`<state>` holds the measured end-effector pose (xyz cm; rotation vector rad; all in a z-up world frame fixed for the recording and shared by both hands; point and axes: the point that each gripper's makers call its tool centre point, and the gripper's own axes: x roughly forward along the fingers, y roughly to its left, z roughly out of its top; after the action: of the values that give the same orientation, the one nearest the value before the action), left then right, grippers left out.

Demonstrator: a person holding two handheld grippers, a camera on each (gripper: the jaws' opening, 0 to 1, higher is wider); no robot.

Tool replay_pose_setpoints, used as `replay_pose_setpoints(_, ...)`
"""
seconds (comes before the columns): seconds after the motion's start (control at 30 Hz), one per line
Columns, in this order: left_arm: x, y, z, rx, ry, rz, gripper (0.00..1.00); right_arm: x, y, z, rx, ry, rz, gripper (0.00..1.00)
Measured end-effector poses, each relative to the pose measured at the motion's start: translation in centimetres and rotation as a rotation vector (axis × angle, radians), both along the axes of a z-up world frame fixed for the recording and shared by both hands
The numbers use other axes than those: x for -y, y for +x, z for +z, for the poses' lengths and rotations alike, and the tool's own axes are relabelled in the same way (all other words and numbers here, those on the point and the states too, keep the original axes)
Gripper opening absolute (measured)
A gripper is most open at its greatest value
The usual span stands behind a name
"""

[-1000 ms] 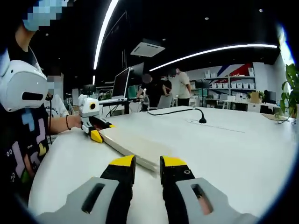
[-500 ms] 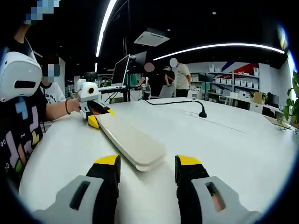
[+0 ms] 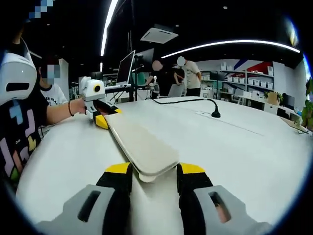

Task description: Arrange the utensils inside the cutlery case until each visible utensil rests in its matching compartment.

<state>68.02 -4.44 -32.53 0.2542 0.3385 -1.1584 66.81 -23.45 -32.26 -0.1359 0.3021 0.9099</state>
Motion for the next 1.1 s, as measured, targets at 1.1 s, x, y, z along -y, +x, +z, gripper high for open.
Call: replay_pose_setpoints(1.1,-0.6,0.7,-0.2,-0.017,0.010,0.070,0.52,1.3,0.3,0.1,-0.016,0.030,-0.064,0.42)
